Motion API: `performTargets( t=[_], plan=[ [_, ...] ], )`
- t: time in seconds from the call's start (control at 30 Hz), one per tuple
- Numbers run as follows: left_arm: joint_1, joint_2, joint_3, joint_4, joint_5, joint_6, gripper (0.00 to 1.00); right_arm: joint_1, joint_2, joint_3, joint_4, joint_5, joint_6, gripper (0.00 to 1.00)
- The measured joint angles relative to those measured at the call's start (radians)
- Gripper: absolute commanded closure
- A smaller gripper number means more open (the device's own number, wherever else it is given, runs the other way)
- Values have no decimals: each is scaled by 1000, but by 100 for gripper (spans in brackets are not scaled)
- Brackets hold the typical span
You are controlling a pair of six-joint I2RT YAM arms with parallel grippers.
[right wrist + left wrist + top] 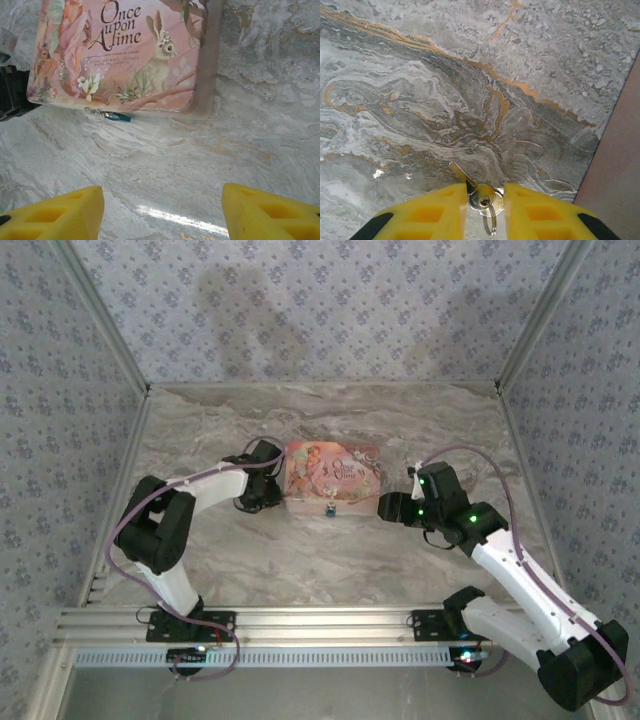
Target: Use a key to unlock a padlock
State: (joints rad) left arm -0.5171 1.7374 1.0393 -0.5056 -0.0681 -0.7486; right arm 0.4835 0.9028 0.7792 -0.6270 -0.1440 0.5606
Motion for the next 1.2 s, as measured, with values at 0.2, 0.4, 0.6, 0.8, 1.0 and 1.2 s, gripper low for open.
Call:
performTargets(
  t=[0.2,0.4,0.6,0.8,1.0,1.2],
  plan=[
    [-2,14,0,1,-1,0,81,-7,0,-14,0,0,0,34],
    [-5,16,3,7,0,-4,98,-15,0,-14,0,0,1,34],
    [-9,10,-8,27,-2,5,100,-23,-4,-14,0,-1,2,34],
    [-9,-57,-56,-4,-10,14,100,-28,-11,-14,0,0,16,34],
    [-9,-212,-20,-103,-11,48,100,-30,-12,-14,4,-1,23,34],
    [-17,-321,129,-171,21,72,100,-29,-21,-14,58,-43,26,38]
  ],
)
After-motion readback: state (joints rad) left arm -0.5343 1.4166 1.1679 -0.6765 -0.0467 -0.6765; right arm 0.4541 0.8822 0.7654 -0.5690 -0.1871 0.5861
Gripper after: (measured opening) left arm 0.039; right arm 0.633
